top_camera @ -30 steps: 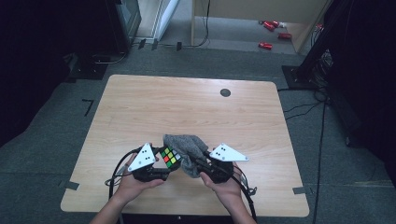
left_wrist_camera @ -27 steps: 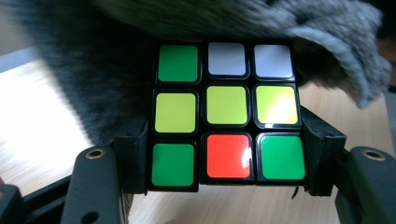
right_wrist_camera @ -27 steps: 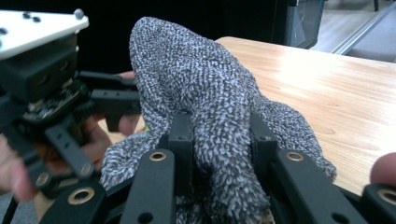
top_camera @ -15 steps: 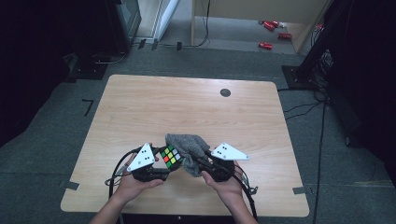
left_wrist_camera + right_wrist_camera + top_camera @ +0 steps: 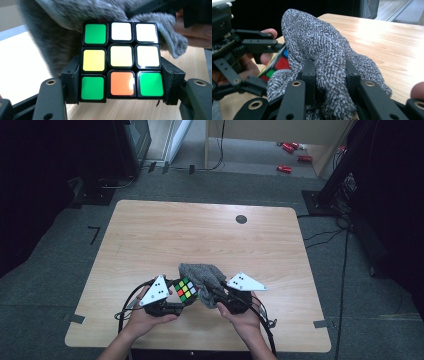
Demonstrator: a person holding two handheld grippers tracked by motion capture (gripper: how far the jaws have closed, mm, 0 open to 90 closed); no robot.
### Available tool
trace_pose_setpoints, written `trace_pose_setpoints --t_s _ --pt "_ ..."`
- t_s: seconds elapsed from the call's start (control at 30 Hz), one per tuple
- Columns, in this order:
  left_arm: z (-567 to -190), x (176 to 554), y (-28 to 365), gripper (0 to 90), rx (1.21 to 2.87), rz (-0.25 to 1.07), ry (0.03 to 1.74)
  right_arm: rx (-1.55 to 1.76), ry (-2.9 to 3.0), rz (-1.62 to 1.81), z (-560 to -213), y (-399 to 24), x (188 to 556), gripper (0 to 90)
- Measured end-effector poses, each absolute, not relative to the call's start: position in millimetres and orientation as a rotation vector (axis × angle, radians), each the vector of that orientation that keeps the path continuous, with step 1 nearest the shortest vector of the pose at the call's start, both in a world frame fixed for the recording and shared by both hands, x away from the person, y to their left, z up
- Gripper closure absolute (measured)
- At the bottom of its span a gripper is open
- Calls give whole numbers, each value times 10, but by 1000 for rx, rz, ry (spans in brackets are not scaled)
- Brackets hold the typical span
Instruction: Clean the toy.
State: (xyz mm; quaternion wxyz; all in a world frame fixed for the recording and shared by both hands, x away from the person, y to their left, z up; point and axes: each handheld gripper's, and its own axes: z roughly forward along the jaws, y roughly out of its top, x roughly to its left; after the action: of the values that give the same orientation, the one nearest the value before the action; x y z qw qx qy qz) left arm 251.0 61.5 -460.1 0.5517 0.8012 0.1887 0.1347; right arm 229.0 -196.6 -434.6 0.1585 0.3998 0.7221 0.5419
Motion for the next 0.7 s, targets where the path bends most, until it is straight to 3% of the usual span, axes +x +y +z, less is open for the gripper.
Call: trace_pose_setpoints --t_s 0.7 --pt "-4636 2481 558 344 1916 311 432 1090 2065 1579 -4269 -1891 2228 702"
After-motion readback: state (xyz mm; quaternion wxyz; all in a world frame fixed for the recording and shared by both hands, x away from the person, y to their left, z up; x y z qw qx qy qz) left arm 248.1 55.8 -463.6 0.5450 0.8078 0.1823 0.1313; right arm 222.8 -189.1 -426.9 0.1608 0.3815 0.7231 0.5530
